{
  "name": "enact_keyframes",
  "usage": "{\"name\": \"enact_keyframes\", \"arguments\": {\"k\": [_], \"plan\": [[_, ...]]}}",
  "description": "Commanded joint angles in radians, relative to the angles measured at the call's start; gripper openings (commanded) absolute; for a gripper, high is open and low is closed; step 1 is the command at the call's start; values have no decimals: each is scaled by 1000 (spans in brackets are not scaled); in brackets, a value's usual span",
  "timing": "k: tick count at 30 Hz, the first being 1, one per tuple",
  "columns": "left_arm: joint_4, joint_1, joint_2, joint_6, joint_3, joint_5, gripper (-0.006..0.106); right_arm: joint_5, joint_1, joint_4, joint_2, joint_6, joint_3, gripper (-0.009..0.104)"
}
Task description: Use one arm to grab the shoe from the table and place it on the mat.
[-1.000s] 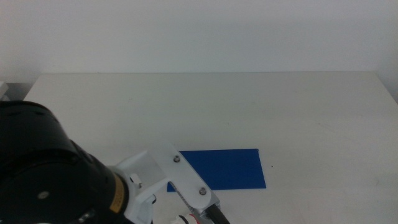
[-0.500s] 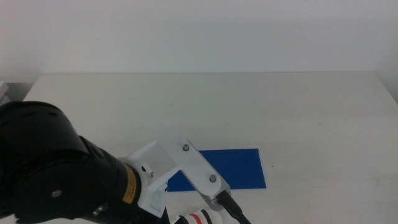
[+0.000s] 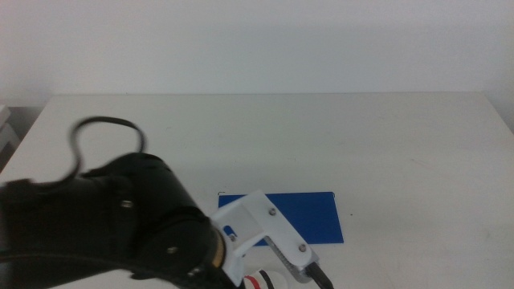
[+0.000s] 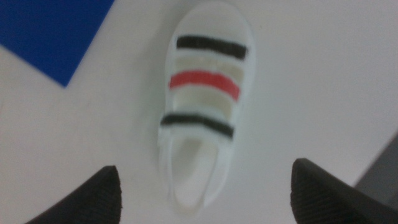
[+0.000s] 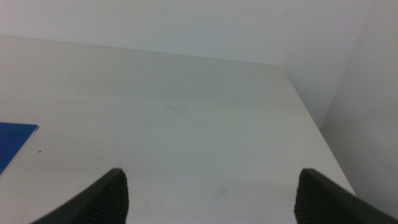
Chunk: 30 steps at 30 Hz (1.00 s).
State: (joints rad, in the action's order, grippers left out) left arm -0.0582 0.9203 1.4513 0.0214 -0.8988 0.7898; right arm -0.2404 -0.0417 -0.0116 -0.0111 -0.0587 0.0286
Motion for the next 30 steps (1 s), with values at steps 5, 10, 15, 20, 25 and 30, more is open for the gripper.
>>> {"name": "enact_keyframes", "arguments": {"k": [5,10,15,20,25,30], "plan": [[-5,7,59,4,-30,-86,94,73,-2,-8,3,-11,5,78],[-4,7,120,4,-30,-143,94,73,-2,-8,3,-11,5,78],[-2,7,171,4,-30,-165,94,73,-2,-8,3,-11,5,78],[2,7,195,4,-30,-167,90,73,-2,-8,3,-11,5,78],[10,5,196,4,-30,-168,75,73,-2,-8,3,-11,5,78],[16,6,196,4,-30,-163,45,73,-2,-8,3,-11,5,78]]}}
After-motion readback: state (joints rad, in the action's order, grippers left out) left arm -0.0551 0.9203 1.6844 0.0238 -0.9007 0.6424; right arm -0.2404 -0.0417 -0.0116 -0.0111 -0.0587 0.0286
